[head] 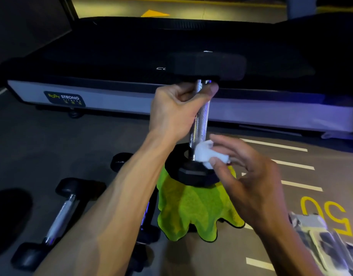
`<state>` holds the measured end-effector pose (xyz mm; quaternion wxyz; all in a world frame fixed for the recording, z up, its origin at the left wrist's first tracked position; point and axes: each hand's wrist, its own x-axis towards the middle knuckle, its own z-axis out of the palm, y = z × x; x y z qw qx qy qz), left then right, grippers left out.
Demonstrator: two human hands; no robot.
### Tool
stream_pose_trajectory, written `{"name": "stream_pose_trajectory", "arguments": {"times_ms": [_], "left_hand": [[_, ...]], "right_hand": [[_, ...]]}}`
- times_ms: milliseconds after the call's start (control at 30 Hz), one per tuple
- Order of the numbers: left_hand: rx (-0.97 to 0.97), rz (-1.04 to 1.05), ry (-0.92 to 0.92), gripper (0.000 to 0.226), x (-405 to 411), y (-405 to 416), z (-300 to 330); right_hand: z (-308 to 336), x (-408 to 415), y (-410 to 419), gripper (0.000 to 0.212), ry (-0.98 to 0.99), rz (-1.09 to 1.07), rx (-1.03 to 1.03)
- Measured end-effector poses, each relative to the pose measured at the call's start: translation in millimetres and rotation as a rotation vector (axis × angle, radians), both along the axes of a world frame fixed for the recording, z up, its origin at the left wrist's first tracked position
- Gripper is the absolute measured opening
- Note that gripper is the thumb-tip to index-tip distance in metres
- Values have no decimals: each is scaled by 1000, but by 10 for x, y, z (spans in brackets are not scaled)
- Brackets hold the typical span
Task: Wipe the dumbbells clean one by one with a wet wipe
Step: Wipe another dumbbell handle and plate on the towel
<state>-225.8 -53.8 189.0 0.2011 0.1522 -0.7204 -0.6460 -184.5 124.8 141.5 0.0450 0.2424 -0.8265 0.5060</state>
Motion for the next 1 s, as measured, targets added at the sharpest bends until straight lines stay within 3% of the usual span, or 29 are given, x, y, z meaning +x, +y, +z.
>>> {"name": "stream_pose_trajectory", "arguments": {"times_ms": [100, 200, 433, 633, 767, 1000], "left_hand": [[4, -4, -25, 27, -26, -5, 37], [13, -19, -46, 28, -46, 6, 39], [32, -10, -69, 32, -100, -30, 53], [33, -36, -59, 20, -120, -34, 44], [45, -47, -48, 21, -86, -13, 33], [31, -54, -51, 26, -18, -45, 36]], "right_hand": [[80, -168, -104, 27, 22, 123, 109], [76, -348, -191, 17, 84, 102, 119], [227, -548, -437, 10, 149, -12, -93], [33, -372, -299, 17, 47, 106, 33], [200, -554, -378, 15, 121, 7, -94], [-25, -383, -378, 20, -209, 41, -324]]}}
